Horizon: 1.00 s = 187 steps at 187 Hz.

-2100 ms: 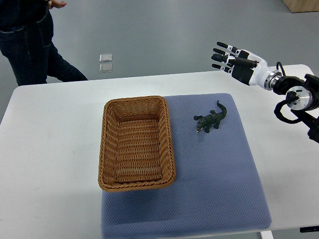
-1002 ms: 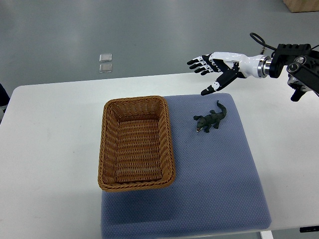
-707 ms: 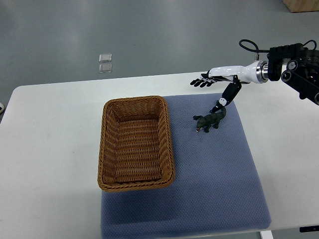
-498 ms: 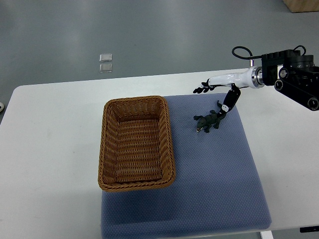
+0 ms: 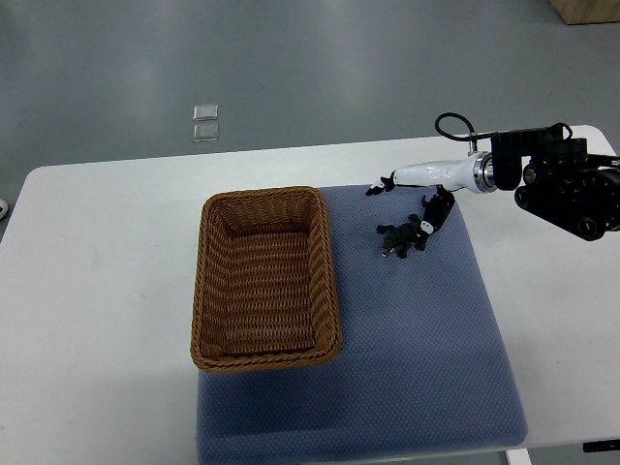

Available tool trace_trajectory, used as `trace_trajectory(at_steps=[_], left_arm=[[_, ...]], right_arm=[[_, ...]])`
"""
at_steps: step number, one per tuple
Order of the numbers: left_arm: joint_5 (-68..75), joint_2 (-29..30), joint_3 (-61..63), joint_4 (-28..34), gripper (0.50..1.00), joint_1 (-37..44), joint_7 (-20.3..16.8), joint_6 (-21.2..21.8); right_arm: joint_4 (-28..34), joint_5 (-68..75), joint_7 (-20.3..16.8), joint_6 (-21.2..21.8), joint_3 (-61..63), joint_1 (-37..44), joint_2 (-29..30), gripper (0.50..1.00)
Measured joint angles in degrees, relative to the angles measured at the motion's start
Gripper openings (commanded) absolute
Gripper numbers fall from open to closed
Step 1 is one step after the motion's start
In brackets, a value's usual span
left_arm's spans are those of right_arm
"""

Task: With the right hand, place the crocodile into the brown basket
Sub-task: 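Lower the right hand over the crocodile and open the fingers, then close the right hand fingers around the crocodile and lift it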

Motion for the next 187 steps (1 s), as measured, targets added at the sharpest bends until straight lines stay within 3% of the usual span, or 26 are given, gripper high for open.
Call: trace_trajectory(at_steps=[84, 159, 187], left_arm=[[0.00, 0.00, 0.00, 0.00, 1.000, 0.00, 0.00, 0.00], [0.00, 0.00, -0.02, 0.00, 1.000, 0.00, 0.00, 0.00], [0.00, 0.00, -0.04, 0.00, 1.000, 0.00, 0.00, 0.00]], right_arm=[[-0.22, -0.04, 0.03, -9.17, -6.86, -0.89, 1.02, 0.901], [-0.33, -0.04, 0.03, -9.64, -7.03, -1.38, 1.02, 0.668], [-0.46, -0.04, 0.03, -10.05, -7.86, -1.50, 1.02, 0.607]])
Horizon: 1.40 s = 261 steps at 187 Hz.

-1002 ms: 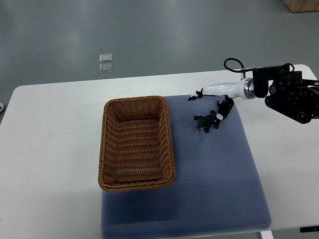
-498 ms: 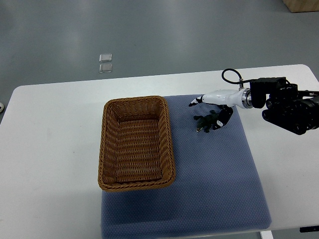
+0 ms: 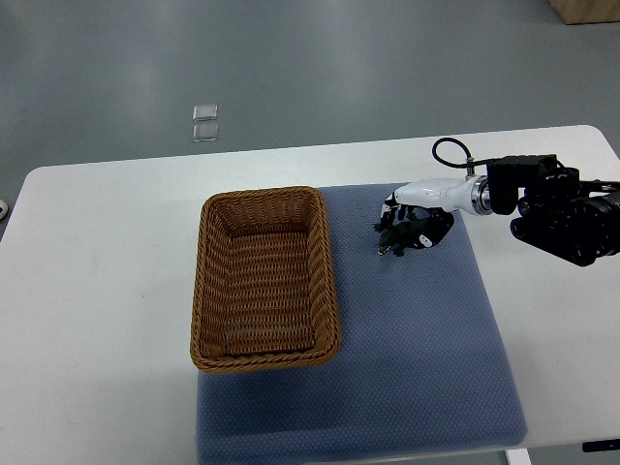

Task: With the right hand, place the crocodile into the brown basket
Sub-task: 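Close the right hand fingers around the crocodile and lift it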

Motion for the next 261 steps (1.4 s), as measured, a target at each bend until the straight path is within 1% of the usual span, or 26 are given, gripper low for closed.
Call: trace_trajectory(at_steps=[6, 11, 22, 27, 183, 235, 261], left_arm=[[0.00, 0.00, 0.00, 0.00, 1.000, 0.00, 0.00, 0.00], [0.00, 0.00, 0.00, 0.00, 1.000, 0.00, 0.00, 0.00], [0.00, 0.00, -0.01, 0.00, 1.000, 0.00, 0.00, 0.00], [0.00, 0.00, -0.01, 0.02, 1.000, 0.00, 0.00, 0.00], [0.00, 0.00, 0.00, 0.18, 1.000, 0.00, 0.00, 0.02], [0.00, 0.00, 0.00, 0.02, 1.000, 0.00, 0.00, 0.01], [0.00, 0.00, 0.01, -0.07, 1.000, 0.00, 0.00, 0.00]], right_arm=[[-0.01, 0.00, 0.00, -0.15, -0.15, 0.00, 0.00, 0.586], [-0.03, 0.00, 0.00, -0.26, -0.26, -0.01, 0.00, 0.560], [-0.05, 0.00, 0.00, -0.39, -0.36, -0.01, 0.00, 0.527], [-0.06, 0.00, 0.00, -0.43, -0.40, -0.01, 0.00, 0.500], [0.15, 0.55, 0.36, -0.48, -0.04, 1.67, -0.31, 0.500], [0.40, 1.24, 4.07, 0.34, 0.47, 4.22, -2.02, 0.500], [0.77, 1.30, 7.09, 2.67, 0.62, 5.83, -3.20, 0.500]])
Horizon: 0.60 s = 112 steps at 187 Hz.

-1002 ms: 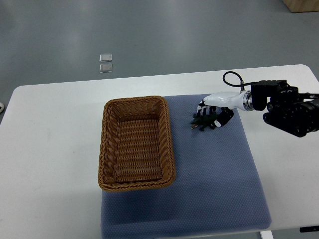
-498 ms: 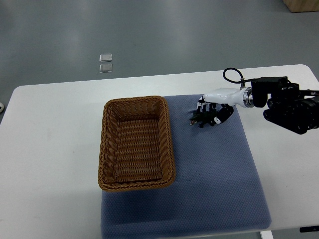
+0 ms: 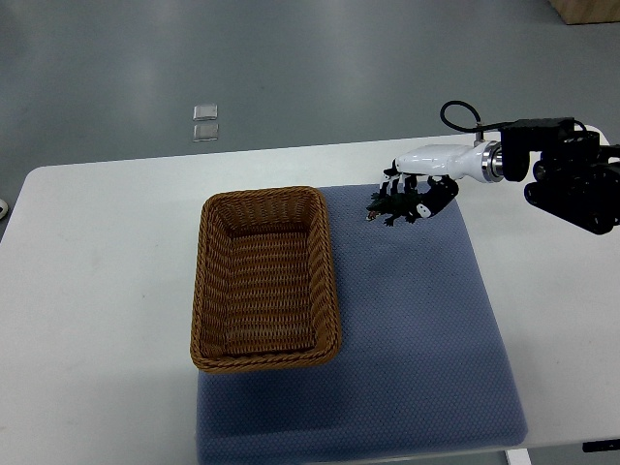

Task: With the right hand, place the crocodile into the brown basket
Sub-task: 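Close the right hand fingers around the crocodile and lift it, then carry the crocodile with the right hand over the wicker basket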

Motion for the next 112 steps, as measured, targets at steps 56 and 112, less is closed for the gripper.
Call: trace_trajectory(at_steps=[56, 112], left_arm=[[0.00, 0.00, 0.04, -0.03, 1.000, 0.00, 0.00, 0.00], [0.00, 0.00, -0.01, 0.21, 1.000, 0.00, 0.00, 0.00]], right_arm=[[5.51, 1.66, 3.82, 1.22, 5.14, 2.99, -0.11, 0.500], [8.89, 0.39, 2.62, -2.25, 6.03, 4.79, 10.28, 0.500]])
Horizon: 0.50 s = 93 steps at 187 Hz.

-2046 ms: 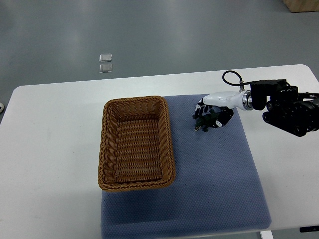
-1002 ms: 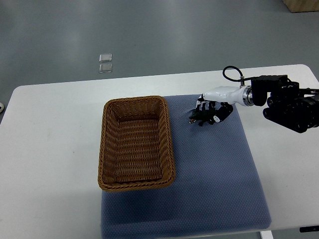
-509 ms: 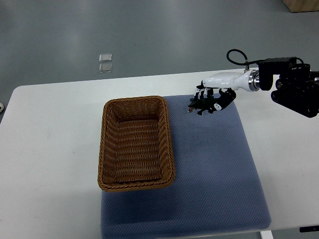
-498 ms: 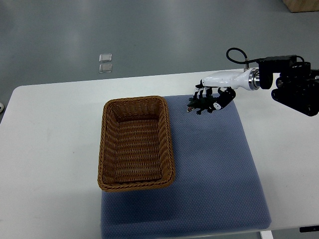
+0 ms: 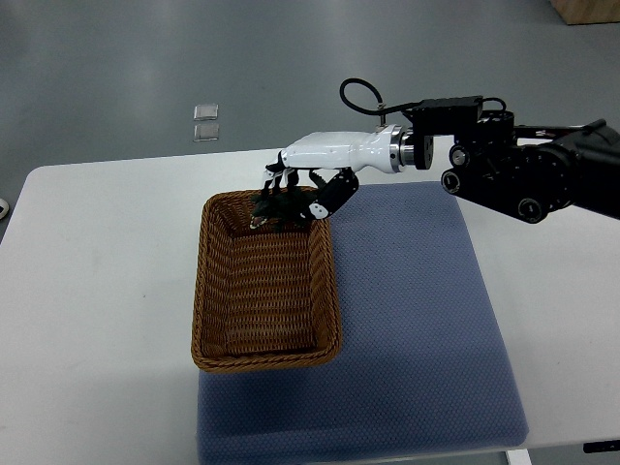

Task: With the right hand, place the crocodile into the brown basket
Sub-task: 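Carry the crocodile with the right hand over the wicker basket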

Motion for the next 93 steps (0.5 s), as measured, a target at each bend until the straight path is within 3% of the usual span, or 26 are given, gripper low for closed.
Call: trace_trajectory(at_steps=[46, 61, 72, 87, 93], left_arm=[[0.00, 0.00, 0.00, -0.23, 1.000, 0.00, 0.00, -0.01], [0.00, 0.00, 0.00, -0.23, 1.000, 0.00, 0.00, -0.07], [0.00, 0.00, 0.00, -0.24, 1.000, 0.00, 0.00, -0.08], [0.00, 0.00, 0.00, -0.24, 1.000, -0.01, 0.00, -0.08], [0.00, 0.00, 0.00, -0.24, 1.000, -0.01, 0.00, -0.08]], right_arm=[[-0.92, -0.46, -4.32, -4.45, -5.52, -0.55, 7.75, 0.500], [-1.40, -0.47, -4.68, -5.43, -7.27, -1.24, 8.64, 0.625], [-1.54, -0.46, -4.82, -5.87, -7.70, -1.77, 8.88, 0.795], [-1.57, -0.12, -4.87, -6.06, -7.88, -2.13, 8.96, 0.842], [-1.56, 0.09, -4.87, -6.08, -7.90, -2.24, 8.95, 0.883]])
